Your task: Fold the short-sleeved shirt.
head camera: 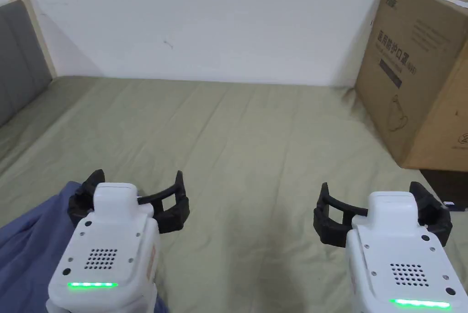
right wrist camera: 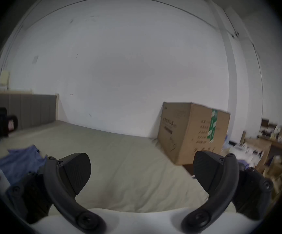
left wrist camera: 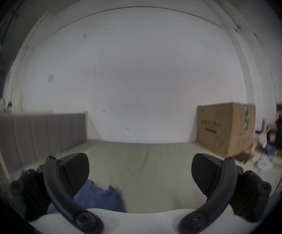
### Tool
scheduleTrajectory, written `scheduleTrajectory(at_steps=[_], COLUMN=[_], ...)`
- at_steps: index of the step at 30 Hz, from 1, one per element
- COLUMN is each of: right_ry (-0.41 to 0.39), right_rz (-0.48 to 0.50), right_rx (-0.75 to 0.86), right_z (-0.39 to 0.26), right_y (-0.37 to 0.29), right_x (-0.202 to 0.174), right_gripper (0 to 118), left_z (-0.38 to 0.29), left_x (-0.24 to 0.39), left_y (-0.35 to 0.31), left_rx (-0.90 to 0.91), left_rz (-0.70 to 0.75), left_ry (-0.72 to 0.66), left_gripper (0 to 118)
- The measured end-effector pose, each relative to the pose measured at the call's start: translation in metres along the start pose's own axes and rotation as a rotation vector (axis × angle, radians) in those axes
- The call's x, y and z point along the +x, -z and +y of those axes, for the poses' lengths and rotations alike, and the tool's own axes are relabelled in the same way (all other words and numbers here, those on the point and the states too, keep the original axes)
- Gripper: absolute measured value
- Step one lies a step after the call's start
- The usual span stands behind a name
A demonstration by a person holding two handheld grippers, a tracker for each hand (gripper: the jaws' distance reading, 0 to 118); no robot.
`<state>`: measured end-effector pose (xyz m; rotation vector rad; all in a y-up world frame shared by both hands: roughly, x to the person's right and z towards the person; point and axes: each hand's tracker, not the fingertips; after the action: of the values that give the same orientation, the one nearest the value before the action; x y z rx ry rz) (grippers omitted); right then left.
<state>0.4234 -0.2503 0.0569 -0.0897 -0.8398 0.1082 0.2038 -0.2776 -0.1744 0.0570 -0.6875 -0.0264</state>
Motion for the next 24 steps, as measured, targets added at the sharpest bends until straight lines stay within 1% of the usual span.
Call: scheduleTrajectory(at_steps=[1,4,11,24], right_ry=[0.031,0.091,0.074,0.079], right_rz=[0.012,0.024,0.020,0.024], right_rx=[-0.014,-0.028,-0.033,-0.047], right_z=[-0.0025,-0.0076,-0.0078,-0.0076], right_y=[0.0008,0.0012,0.0018,0.0004], right_x=[0.0004,0.0046,0.0017,0.0023], right_gripper=[118,118,118,118], left_z=[-0.0030,-0.0080,-0.0098,-0.0079], left_x=[0.0017,0.0006,-0.0026,-0.0028], left_y=[-0.0002,0.0004,0.0003,0.0007], left_rx=[-0.008,-0.041,-0.058,-0.047], left_rz=[0.004,-0.004,-0.010,-0.011], left_ry=[0.028,0.019,0.019,0.040], left_gripper=[118,118,118,118])
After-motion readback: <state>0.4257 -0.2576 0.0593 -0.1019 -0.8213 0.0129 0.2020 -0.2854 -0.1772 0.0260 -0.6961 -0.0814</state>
